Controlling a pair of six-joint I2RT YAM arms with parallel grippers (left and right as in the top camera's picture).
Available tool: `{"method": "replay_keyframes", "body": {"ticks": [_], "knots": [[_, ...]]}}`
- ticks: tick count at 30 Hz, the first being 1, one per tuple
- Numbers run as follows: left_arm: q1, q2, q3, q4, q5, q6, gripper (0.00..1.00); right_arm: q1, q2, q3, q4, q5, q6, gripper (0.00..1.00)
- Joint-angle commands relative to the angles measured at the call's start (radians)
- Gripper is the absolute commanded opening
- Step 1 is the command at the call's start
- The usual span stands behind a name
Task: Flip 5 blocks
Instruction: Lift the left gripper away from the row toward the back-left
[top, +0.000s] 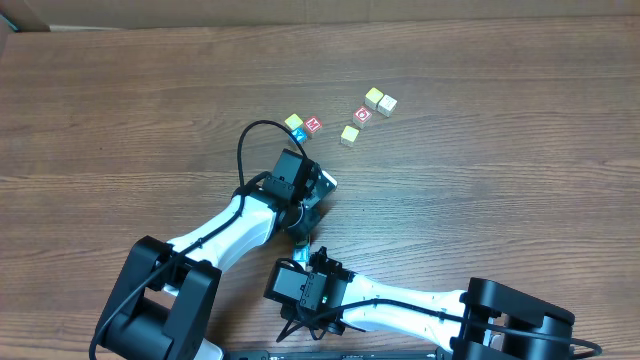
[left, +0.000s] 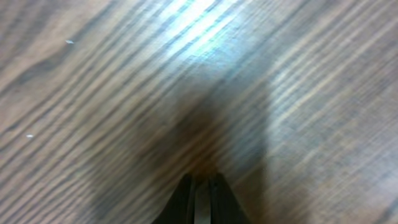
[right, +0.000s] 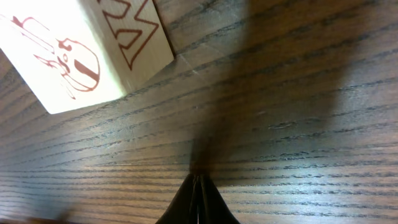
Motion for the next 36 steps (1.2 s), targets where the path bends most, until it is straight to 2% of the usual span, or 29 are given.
{"method": "replay_keyframes", "body": {"ticks": [1, 6, 11, 17, 18, 26, 32, 36], "knots": [[0.026, 0.023, -0.013, 0.028, -0.055, -0.045, 0.04, 0.007, -0.018, 0.027, -0.004, 0.018, -0.016, 0.04], [0.064, 0.023, 0.0, 0.07, -0.122, -0.112, 0.04, 0.007, -0.018, 0.027, -0.005, 0.02, -0.034, 0.04], [0.099, 0.022, 0.082, 0.024, -0.155, -0.139, 0.04, 0.007, -0.018, 0.027, -0.005, 0.028, -0.038, 0.04], [0.135, 0.013, 0.327, -0.168, -0.214, -0.19, 0.04, 0.003, -0.053, 0.047, -0.085, 0.122, -0.067, 0.04], [0.141, 0.009, 0.41, -0.236, -0.222, -0.201, 0.04, 0.003, -0.083, 0.065, -0.13, 0.171, -0.096, 0.04], [0.14, -0.039, 0.738, -0.473, -0.199, -0.346, 0.04, -0.001, -0.186, 0.195, -0.404, 0.378, -0.277, 0.04], [0.14, -0.143, 0.875, -0.571, -0.064, -0.372, 0.04, -0.044, -0.207, 0.248, -0.556, 0.391, -0.295, 0.04], [0.14, -0.238, 0.883, -0.615, -0.07, -0.372, 0.04, -0.066, -0.21, 0.249, -0.583, 0.383, -0.295, 0.04]]}}
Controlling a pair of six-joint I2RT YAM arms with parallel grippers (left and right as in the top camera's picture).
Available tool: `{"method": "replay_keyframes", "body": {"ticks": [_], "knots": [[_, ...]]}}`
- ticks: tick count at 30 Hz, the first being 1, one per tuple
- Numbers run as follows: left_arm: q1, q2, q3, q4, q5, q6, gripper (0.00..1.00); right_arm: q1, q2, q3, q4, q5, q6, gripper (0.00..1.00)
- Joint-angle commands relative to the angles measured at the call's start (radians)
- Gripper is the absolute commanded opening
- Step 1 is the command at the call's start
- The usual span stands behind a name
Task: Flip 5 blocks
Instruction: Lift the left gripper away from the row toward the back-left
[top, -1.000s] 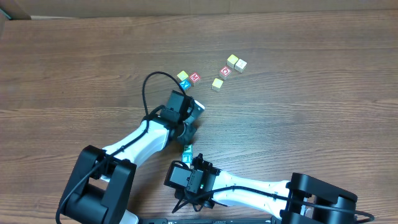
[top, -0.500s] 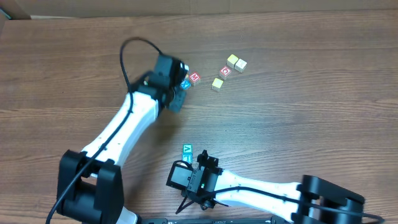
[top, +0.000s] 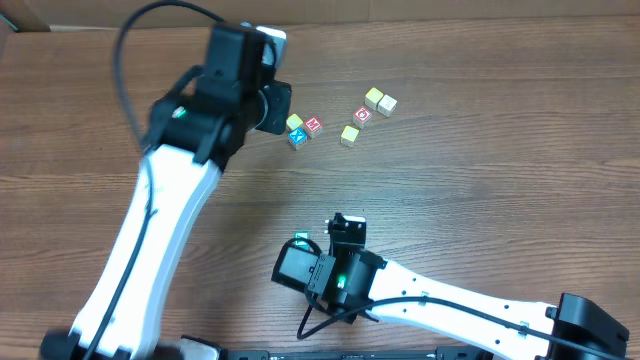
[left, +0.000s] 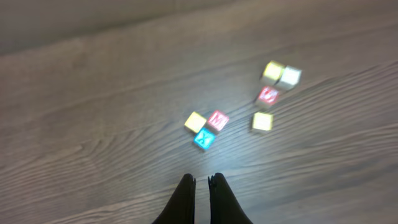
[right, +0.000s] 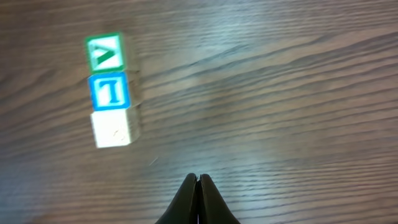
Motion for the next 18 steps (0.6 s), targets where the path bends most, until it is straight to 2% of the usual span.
{"method": "replay_keyframes", "body": {"ticks": [1, 11, 15, 18], "knots": [[0.002, -0.107, 0.031, -0.042, 0.036, -0.025, 0.04, -0.019, -0.024, 0.023, -0.005, 0.022, -0.021, 0.04], [0.003, -0.151, 0.029, -0.24, 0.006, -0.044, 0.04, -0.021, -0.024, 0.023, 0.021, 0.022, -0.029, 0.04], [0.003, -0.151, -0.002, -0.31, -0.038, -0.045, 0.04, -0.021, -0.024, 0.023, 0.075, -0.058, -0.14, 0.04], [0.007, -0.151, -0.027, -0.312, -0.045, -0.051, 0.05, -0.021, -0.024, 0.023, 0.108, -0.068, -0.158, 0.04]]}}
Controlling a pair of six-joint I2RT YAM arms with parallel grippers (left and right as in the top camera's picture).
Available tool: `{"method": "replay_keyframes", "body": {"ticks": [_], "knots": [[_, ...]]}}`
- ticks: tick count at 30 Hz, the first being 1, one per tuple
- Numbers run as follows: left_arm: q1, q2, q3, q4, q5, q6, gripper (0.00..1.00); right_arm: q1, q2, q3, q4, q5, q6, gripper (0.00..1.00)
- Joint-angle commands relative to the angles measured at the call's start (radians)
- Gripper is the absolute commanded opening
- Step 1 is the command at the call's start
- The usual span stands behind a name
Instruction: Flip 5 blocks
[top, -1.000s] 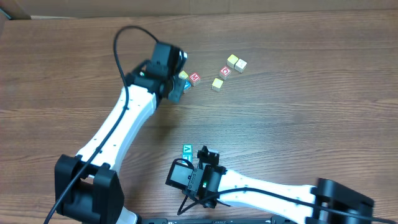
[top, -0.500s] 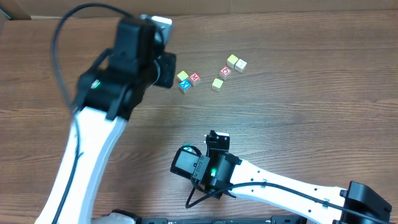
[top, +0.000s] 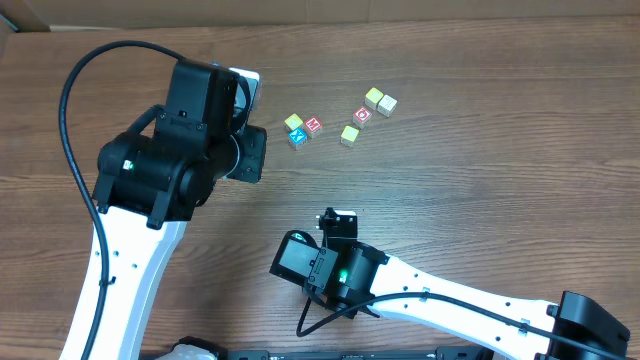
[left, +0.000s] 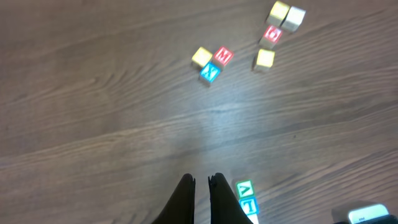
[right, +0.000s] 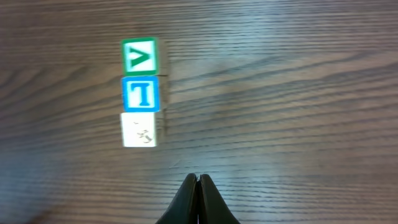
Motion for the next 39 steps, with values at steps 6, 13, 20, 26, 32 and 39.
{"method": "replay_keyframes", "body": {"ticks": [6, 13, 20, 26, 32, 39], "knots": [[0.058, 0.001, -0.038, 0.003, -0.027, -0.059, 0.05, 0.0, -0.023, -0.004, 0.173, -0.162, -0.167, 0.04], [0.119, 0.002, -0.038, -0.004, -0.027, -0.058, 0.05, 0.0, 0.061, -0.022, 0.27, -0.233, -0.236, 0.04], [0.128, 0.002, -0.038, -0.014, -0.024, -0.058, 0.04, 0.018, 0.153, -0.022, 0.351, -0.262, -0.273, 0.04], [0.128, 0.002, -0.038, -0.013, -0.024, -0.058, 0.04, 0.024, 0.221, -0.022, 0.397, -0.262, -0.303, 0.04], [0.128, 0.002, -0.038, -0.013, -0.024, -0.058, 0.04, 0.027, 0.254, -0.022, 0.461, -0.261, -0.336, 0.04], [0.128, 0.002, -0.038, -0.011, -0.016, -0.058, 0.04, 0.027, 0.256, -0.022, 0.481, -0.188, -0.34, 0.04]]}}
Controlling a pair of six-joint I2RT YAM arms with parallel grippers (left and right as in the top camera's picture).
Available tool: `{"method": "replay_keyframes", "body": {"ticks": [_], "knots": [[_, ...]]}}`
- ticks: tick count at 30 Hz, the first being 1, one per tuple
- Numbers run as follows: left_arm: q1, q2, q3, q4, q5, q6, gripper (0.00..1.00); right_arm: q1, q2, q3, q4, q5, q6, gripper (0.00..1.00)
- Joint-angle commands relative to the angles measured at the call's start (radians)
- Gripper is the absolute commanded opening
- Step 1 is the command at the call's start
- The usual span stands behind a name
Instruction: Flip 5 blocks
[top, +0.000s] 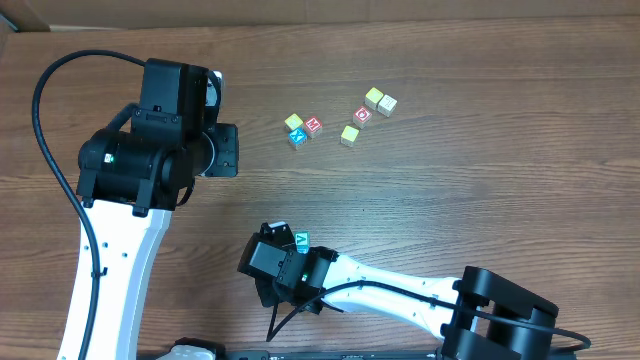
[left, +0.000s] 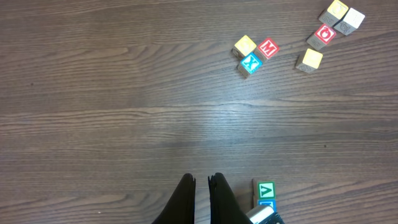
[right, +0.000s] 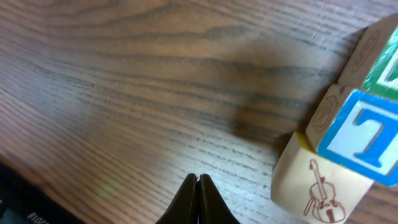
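A row of three blocks lies by my right gripper (right: 199, 178): a cream block with a red violin (right: 320, 186), a blue T block (right: 364, 138) and a green block (right: 388, 70). That gripper is shut, low over the table, just left of the violin block and apart from it. My left gripper (left: 201, 178) hangs high over bare wood, its fingers shut on nothing. From there the green block (left: 266, 189) shows, and the blue one under it is partly hidden.
Several more blocks lie at the far side: yellow (left: 245, 45), red M (left: 268, 48) and blue X (left: 250, 63) together, then a yellow one (left: 310, 59), red O (left: 325, 33), yellow (left: 337, 9) and cream (left: 352, 18). The table's near edge (right: 25, 193) is close.
My right gripper was high above the row of three blocks; now it is low beside the violin block, to its left. The left arm has shifted to the left. The blocks lie as before.
Both grippers were first shut and low at the table's middle, the right one next to the violin block. Then the left arm stood high near the far cluster and the right above the row. The left then drew back leftward, and the right is down again.
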Motion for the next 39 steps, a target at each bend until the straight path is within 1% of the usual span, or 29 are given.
{"method": "replay_keyframes", "body": {"ticks": [1, 13, 16, 19, 39], "knots": [[0.005, 0.002, -0.005, 0.002, 0.006, -0.006, 0.04, 0.006, 0.005, -0.006, 0.006, 0.054, -0.019, 0.04], [0.005, 0.002, -0.005, 0.007, 0.007, -0.007, 0.04, 0.005, 0.007, -0.006, -0.003, 0.123, -0.016, 0.04], [0.005, 0.002, -0.005, 0.016, 0.032, -0.007, 0.04, 0.005, 0.007, -0.006, -0.01, 0.126, -0.014, 0.04], [0.005, 0.002, -0.005, 0.024, 0.032, -0.007, 0.04, 0.005, 0.007, -0.006, -0.029, 0.141, 0.008, 0.04], [0.005, 0.002, -0.005, 0.026, 0.032, -0.007, 0.04, 0.005, 0.007, -0.006, -0.077, 0.148, 0.058, 0.04]]}}
